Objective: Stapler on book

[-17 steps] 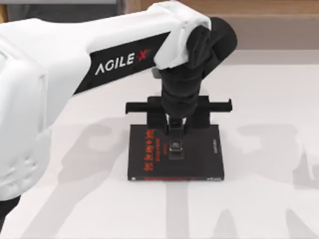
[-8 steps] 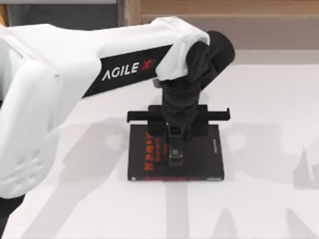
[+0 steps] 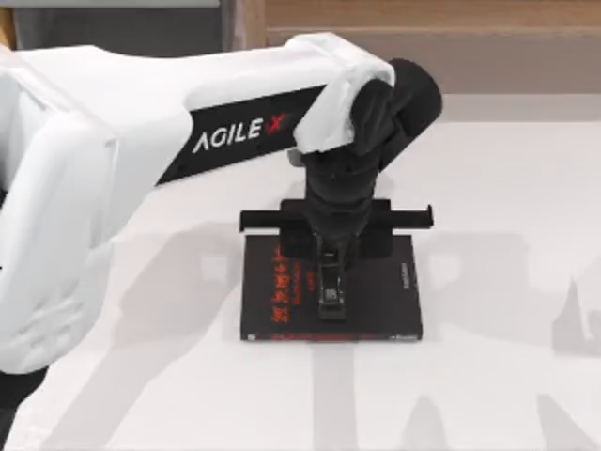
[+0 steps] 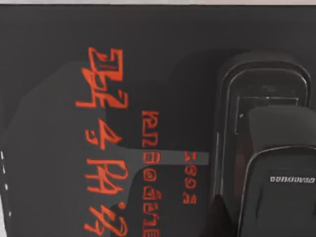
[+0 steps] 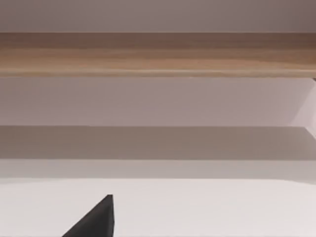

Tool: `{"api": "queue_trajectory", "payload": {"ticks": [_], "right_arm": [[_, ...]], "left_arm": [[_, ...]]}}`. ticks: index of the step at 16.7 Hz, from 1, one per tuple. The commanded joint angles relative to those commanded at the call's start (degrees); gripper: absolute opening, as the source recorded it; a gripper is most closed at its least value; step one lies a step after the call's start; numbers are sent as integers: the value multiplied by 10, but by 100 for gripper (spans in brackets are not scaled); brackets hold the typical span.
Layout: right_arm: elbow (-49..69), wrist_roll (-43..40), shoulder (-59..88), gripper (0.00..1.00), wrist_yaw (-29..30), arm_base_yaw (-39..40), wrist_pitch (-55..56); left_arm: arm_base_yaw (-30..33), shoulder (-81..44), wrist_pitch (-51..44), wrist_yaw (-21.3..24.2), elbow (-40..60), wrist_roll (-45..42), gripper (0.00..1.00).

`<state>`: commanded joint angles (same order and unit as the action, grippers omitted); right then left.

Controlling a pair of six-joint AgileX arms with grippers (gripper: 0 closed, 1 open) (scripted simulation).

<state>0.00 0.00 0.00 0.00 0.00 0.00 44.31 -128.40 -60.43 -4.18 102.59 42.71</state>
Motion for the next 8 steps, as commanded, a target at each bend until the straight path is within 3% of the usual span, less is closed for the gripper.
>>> {"api": "queue_trajectory", "payload": {"ticks": [8], "right_arm": [[0,0,0,100,0,0,0]], "left_arm": [[0,0,0,0,0,0,98]]}}
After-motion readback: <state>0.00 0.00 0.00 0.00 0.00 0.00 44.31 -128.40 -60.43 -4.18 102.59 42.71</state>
